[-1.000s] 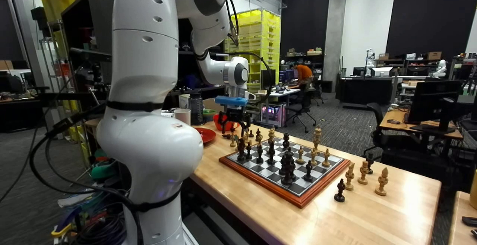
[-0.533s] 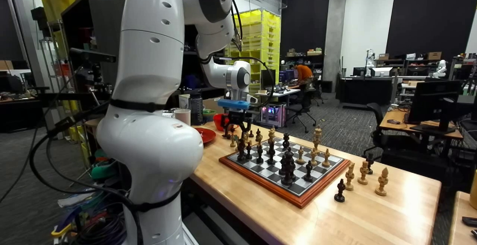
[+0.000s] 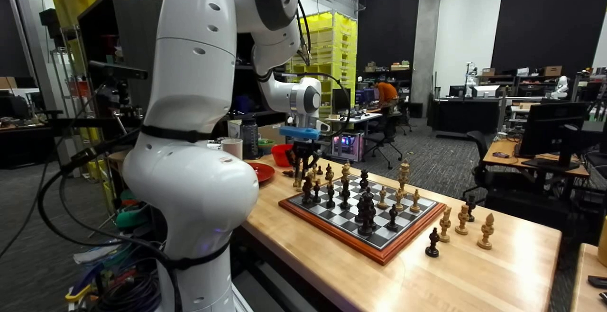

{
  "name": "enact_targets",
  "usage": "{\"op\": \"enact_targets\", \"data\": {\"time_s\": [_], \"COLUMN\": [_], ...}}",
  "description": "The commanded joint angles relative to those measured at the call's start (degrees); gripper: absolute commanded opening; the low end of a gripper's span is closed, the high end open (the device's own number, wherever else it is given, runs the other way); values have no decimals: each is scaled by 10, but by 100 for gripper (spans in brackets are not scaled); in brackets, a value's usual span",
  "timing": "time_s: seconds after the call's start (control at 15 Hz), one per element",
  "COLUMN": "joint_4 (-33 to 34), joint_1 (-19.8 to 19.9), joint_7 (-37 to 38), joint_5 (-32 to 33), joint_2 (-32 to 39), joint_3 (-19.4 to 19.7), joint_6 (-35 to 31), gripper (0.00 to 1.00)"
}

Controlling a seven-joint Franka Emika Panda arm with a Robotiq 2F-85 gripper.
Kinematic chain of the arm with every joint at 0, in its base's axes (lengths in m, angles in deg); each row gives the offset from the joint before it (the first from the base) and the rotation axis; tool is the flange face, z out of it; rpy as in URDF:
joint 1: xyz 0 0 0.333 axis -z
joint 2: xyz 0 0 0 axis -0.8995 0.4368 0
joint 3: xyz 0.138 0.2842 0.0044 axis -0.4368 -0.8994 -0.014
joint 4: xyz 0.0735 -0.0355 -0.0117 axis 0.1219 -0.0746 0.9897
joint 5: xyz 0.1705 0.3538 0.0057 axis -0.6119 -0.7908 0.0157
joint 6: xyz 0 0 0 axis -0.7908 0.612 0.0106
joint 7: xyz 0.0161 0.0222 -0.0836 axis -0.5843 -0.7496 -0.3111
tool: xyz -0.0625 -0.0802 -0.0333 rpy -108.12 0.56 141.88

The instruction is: Move the black bishop to the right, pick up two of the beige chess pieces and put them on the chess board

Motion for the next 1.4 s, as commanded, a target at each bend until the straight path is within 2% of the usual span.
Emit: {"op": "enact_targets", "data": {"time_s": [0.0,0.07,0.67,0.87,1.0,1.33], "joint_4": [3,3,0,1,7,27], "joint_1": [-1,0,7,18,27,44], "joint_7": [1,2,10,27,41,113], "joint_5": [17,22,56,64,60,102], "joint_2": [-11,-16,-107,-137,-140,-108], "joint_3": [5,5,10,18,23,34], "joint_6": [3,3,22,9,-2,0], "gripper": [1,4,4,4,4,4]}}
